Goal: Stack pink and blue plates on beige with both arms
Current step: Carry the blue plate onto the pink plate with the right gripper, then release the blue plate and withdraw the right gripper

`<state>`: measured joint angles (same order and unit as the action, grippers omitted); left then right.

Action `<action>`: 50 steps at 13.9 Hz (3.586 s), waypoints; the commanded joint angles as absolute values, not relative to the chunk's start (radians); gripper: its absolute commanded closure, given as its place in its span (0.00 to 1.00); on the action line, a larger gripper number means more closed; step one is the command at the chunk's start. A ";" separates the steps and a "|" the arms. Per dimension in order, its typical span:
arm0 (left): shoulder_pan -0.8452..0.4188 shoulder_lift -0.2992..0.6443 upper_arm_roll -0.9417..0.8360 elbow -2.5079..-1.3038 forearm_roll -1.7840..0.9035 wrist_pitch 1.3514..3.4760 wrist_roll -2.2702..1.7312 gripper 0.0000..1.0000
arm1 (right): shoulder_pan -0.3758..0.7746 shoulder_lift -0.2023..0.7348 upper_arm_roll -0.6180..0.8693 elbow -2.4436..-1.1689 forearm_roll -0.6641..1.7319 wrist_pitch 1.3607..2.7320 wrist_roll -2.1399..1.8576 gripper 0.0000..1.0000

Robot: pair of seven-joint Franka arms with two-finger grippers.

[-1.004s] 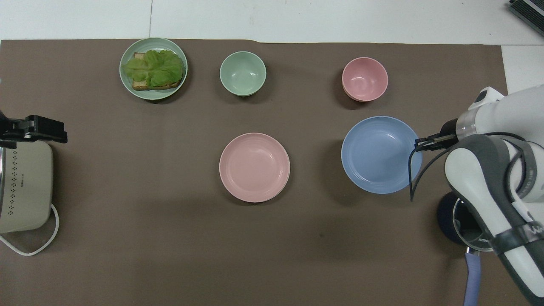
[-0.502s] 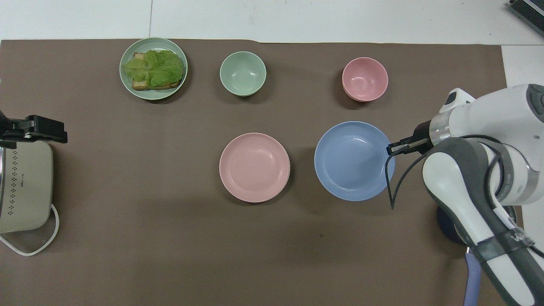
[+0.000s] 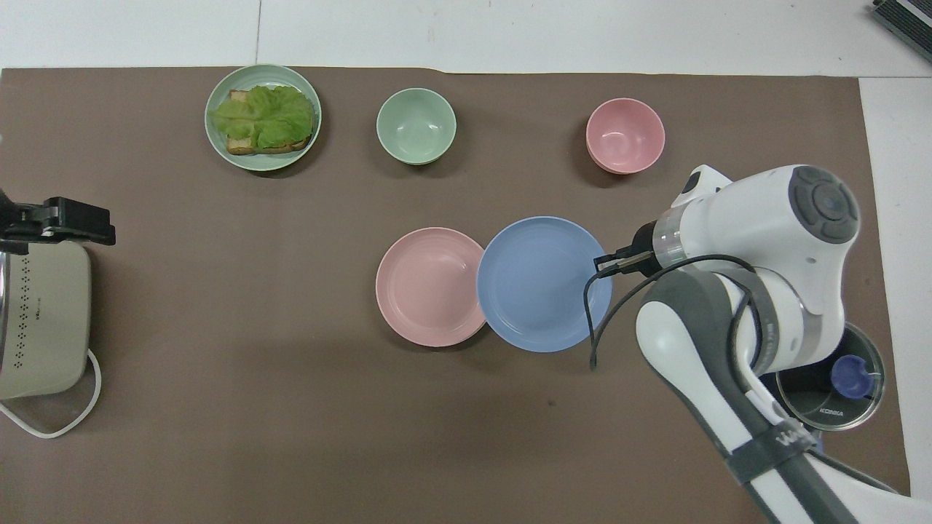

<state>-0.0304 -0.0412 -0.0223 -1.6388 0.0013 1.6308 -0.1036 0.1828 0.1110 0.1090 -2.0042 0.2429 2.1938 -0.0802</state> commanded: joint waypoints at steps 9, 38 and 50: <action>-0.018 -0.051 -0.029 -1.634 0.014 1.611 -0.097 0.00 | 0.350 0.253 0.109 -2.002 0.267 2.425 0.117 1.00; -0.018 -0.051 -0.029 -1.634 0.014 1.611 -0.097 0.00 | 0.078 0.086 0.092 -1.888 0.091 2.143 0.149 0.00; -0.018 -0.051 -0.029 -1.634 0.014 1.611 -0.097 0.00 | -0.072 -0.126 0.077 -1.723 -0.012 1.671 0.133 0.00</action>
